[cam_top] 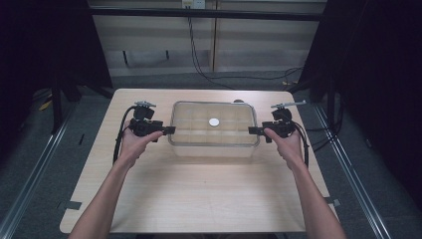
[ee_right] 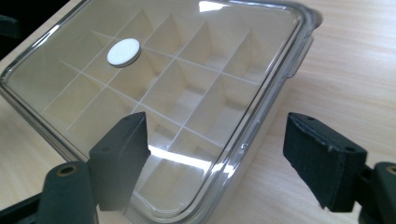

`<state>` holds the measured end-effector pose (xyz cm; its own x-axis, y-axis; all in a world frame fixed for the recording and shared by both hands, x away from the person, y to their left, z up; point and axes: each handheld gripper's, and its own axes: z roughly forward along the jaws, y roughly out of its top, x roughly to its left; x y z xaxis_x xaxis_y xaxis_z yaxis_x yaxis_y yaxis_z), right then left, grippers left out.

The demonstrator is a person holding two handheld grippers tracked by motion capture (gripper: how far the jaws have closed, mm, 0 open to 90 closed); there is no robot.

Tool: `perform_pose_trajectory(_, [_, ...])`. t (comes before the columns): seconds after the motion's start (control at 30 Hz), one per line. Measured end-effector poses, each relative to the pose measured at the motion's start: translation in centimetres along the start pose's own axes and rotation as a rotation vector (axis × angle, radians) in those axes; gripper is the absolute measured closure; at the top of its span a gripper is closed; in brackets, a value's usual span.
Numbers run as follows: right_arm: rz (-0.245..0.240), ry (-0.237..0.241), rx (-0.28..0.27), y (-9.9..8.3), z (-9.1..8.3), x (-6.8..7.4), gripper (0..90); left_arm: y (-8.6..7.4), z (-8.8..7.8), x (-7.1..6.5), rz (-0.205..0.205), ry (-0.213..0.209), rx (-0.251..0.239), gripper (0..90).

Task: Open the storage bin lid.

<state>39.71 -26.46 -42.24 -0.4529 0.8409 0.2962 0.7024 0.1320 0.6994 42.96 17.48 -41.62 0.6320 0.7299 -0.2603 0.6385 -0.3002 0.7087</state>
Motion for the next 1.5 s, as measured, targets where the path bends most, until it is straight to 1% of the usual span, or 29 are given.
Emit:
perform_pose_trajectory(0.03, [-0.001,0.013,0.010,0.0,0.2,0.0,24.9,0.1,0.2,-0.1,-0.001,-0.001,0.005,33.5])
perform_pose_trajectory(0.07, [-0.007,0.014,0.014,0.0,0.3,0.0,24.9,0.2,0.3,-0.2,0.007,0.000,0.014,33.4])
perform_pose_trajectory(0.17, [-0.005,0.012,0.025,0.0,0.5,0.1,24.9,0.2,0.5,-0.2,0.011,-0.006,0.019,32.6])
perform_pose_trajectory(0.23, [0.001,0.006,0.024,0.0,0.8,0.0,24.9,0.2,0.8,-0.2,0.011,0.005,0.025,32.0])
perform_pose_trajectory(0.3, [0.007,0.014,0.026,0.0,1.1,0.0,24.8,0.1,1.1,-0.1,0.014,0.012,0.033,30.6])
perform_pose_trajectory(0.33, [0.007,0.014,0.031,0.0,1.3,0.0,24.8,0.0,1.4,0.1,-0.001,0.013,0.037,30.5])
perform_pose_trajectory(0.37, [0.008,0.013,0.034,0.0,1.4,0.1,24.7,0.0,1.4,0.1,-0.001,0.013,0.037,30.4])
perform_pose_trajectory(0.4, [0.010,0.015,0.035,0.0,1.6,0.1,23.8,-0.1,1.6,0.2,-0.008,0.011,0.030,30.3])
perform_pose_trajectory(0.43, [0.010,0.015,0.035,0.0,1.6,0.1,23.8,-0.1,1.8,0.3,-0.006,0.003,0.034,30.3])
perform_pose_trajectory(0.47, [0.012,0.016,0.033,0.0,1.8,0.2,20.3,-0.1,1.9,0.3,-0.011,0.000,0.033,30.2])
perform_pose_trajectory(0.5, [0.023,0.019,0.024,0.0,1.9,0.2,19.2,-0.1,2.3,0.3,-0.012,0.004,0.031,30.2])
perform_pose_trajectory(0.57, [0.028,0.018,0.022,-0.1,2.0,0.1,18.6,-0.1,2.4,0.3,-0.008,0.000,0.036,30.2])
perform_pose_trajectory(0.6, [0.029,0.008,0.031,0.0,2.4,0.0,18.5,0.0,2.9,0.3,-0.012,-0.003,0.042,30.2])
perform_pose_trajectory(0.63, [0.032,0.010,0.033,0.0,2.4,-0.1,18.6,0.0,2.9,0.3,-0.012,-0.003,0.042,29.6])
perform_pose_trajectory(0.67, [0.035,0.014,0.033,0.0,2.5,-0.2,18.7,0.1,3.1,0.2,-0.012,-0.020,0.042,29.8])
perform_pose_trajectory(0.77, [0.040,0.016,0.042,0.0,2.7,-0.4,18.8,0.1,3.3,0.1,-0.009,-0.024,0.039,30.5])
perform_pose_trajectory(0.83, [0.041,0.018,0.044,0.0,2.8,-0.4,18.9,0.2,3.4,0.0,-0.010,-0.027,0.041,29.2])
perform_pose_trajectory(0.87, [0.038,0.019,0.049,0.1,2.9,-0.4,19.3,0.3,3.4,0.0,-0.001,-0.027,0.048,29.4])
perform_pose_trajectory(1.0, [0.044,0.020,0.048,0.2,3.1,-0.5,18.6,0.5,3.4,0.2,0.003,-0.026,0.056,31.4])
perform_pose_trajectory(1.03, [0.042,0.018,0.047,0.3,3.1,-0.5,18.4,0.5,3.4,0.1,0.012,-0.023,0.057,31.3])
perform_pose_trajectory(1.07, [0.045,0.019,0.053,0.3,3.4,-0.5,18.6,0.5,3.5,0.1,0.007,-0.027,0.056,29.1])
perform_pose_trajectory(1.1, [0.042,0.016,0.056,0.3,3.5,-0.5,18.7,0.5,3.7,0.3,-0.004,-0.045,0.063,28.2])
perform_pose_trajectory(1.13, [0.037,0.017,0.061,0.3,3.6,-0.5,18.5,0.5,3.8,0.3,-0.008,-0.049,0.061,28.1])
perform_pose_trajectory(1.17, [0.037,0.017,0.061,0.3,3.6,-0.5,18.5,0.5,3.8,0.3,-0.008,-0.049,0.061,26.6])
perform_pose_trajectory(1.2, [0.034,0.008,0.067,0.4,3.8,-0.3,16.3,0.5,3.9,0.2,-0.001,-0.047,0.059,24.7])
perform_pose_trajectory(1.27, [0.039,0.008,0.062,0.4,4.0,-0.3,15.4,0.6,4.1,0.1,-0.007,-0.053,0.067,22.8])
perform_pose_trajectory(1.33, [0.043,0.009,0.062,0.4,4.0,-0.3,15.2,0.6,4.3,0.0,-0.013,-0.047,0.065,22.6])
perform_pose_trajectory(1.37, [0.049,0.014,0.060,0.3,4.1,-0.5,15.2,0.7,4.2,0.0,-0.017,-0.051,0.073,23.2])
perform_pose_trajectory(1.5, [0.048,0.009,0.056,0.4,4.1,-0.4,15.5,0.7,3.9,0.1,-0.008,-0.047,0.076,25.8])
